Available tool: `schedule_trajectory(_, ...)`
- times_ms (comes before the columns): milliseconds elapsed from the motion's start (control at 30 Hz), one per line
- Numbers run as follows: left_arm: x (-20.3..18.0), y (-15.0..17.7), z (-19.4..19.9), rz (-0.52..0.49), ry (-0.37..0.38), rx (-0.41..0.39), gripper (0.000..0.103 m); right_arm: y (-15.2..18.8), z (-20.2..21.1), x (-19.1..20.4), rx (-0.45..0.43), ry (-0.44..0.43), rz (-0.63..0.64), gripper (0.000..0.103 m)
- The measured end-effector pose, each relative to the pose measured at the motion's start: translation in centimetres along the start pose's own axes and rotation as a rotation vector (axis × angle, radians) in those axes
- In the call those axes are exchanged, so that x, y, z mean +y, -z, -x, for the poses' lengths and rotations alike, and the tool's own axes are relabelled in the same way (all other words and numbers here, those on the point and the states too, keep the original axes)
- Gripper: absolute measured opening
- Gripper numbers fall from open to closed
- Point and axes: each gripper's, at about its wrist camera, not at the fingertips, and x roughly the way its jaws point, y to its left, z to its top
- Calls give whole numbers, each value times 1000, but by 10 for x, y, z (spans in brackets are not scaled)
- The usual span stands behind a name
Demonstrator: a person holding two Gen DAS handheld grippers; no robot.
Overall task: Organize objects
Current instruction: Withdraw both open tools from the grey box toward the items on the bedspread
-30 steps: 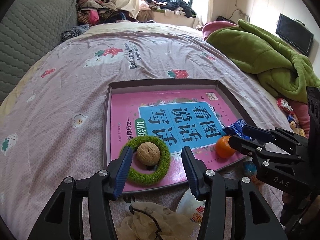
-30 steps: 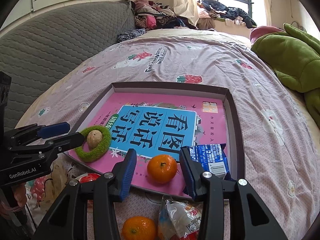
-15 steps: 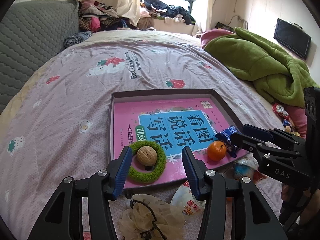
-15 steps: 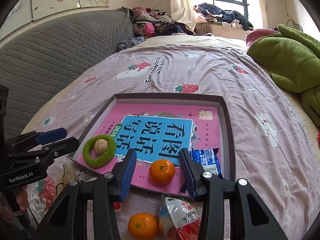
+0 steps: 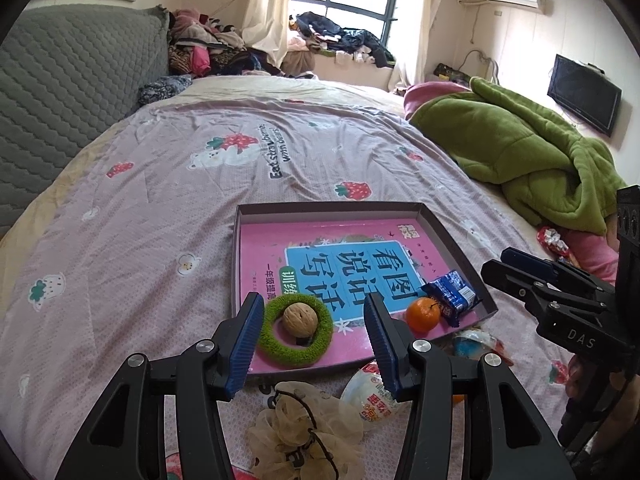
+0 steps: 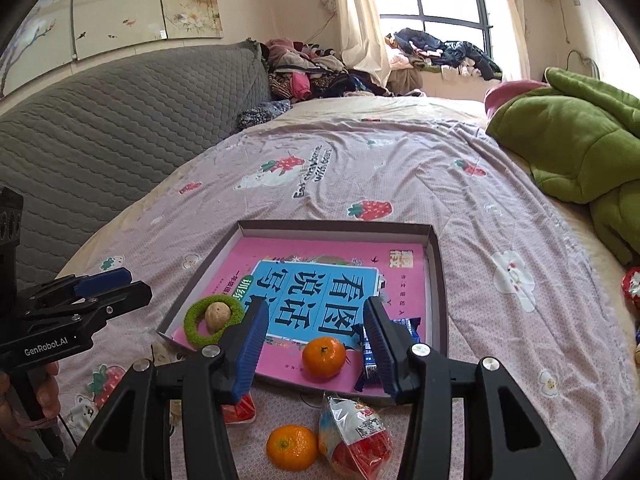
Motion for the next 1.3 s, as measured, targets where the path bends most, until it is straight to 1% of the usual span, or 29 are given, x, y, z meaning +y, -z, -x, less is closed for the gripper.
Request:
schedule_trajectory(267,0,-1,15,-1,0,-24,54,-5,18,7,-54,20,41,49)
schedule_trajectory(533,0,2,27,-4,-3,-38,54,-4,26,9,-62,20,45,49)
schedule_trajectory(833,0,4,39,2,2,-55,54,-1,43,6,-90,18,30,50)
schedule_trajectory(1300,-4,16,58,21,15,-74,54,0,62,9,-130,19,38,50)
